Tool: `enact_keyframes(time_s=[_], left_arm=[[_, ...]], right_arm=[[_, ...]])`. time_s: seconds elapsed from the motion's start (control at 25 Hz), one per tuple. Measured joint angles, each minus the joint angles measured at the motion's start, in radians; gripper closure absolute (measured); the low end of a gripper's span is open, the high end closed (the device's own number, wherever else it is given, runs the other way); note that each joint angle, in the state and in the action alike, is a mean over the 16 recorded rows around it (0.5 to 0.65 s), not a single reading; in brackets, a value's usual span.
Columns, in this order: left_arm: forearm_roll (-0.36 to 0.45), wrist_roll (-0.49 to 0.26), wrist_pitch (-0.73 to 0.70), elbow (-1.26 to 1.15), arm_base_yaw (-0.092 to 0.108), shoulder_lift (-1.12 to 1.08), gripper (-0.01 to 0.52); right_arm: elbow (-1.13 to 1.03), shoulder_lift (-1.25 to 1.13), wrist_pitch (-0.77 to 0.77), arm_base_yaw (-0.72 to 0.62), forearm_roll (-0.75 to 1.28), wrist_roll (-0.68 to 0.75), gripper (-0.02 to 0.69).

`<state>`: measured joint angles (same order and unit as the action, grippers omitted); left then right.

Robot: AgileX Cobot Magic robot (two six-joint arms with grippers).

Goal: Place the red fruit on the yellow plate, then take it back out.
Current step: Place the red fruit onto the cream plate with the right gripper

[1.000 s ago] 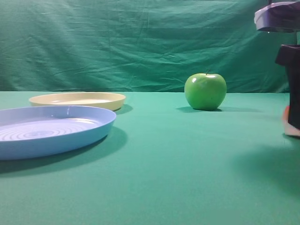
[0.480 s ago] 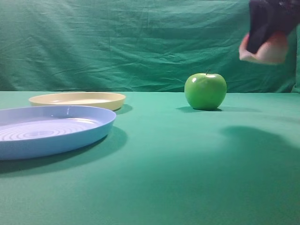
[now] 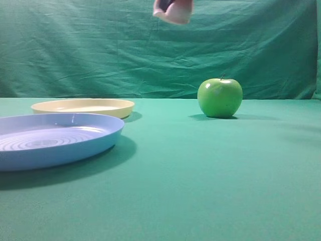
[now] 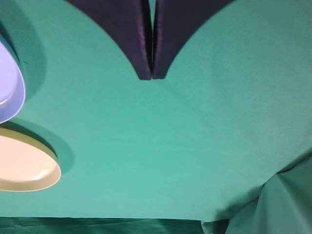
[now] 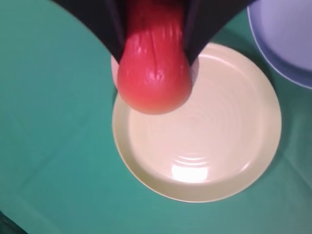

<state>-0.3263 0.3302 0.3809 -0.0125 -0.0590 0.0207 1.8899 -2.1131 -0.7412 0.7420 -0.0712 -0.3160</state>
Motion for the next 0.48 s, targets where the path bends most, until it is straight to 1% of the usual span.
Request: enact_keyframes(time_s=[0.16,0.28,0.36,0.48], left_arm=[[0.000,0.000,0.000,0.000,0.000,0.000,0.514],[0.000,0.000,0.000,0.000,0.000,0.000,0.514],[0.000,0.000,0.000,0.000,0.000,0.000,0.514],[0.000,0.000,0.000,0.000,0.000,0.000,0.514]], right_arm=[[0.078,-0.116,0.054,0.036,-0.002,-0.013,0.487],[0.112,-0.181,0.100,0.051,-0.006,-0.019,0.465],[0.124,-0.214,0.129,0.057,-0.010,-0.020,0.430],[0.132,-0.249,0.167,0.060,-0.015,-0.021,0.348]])
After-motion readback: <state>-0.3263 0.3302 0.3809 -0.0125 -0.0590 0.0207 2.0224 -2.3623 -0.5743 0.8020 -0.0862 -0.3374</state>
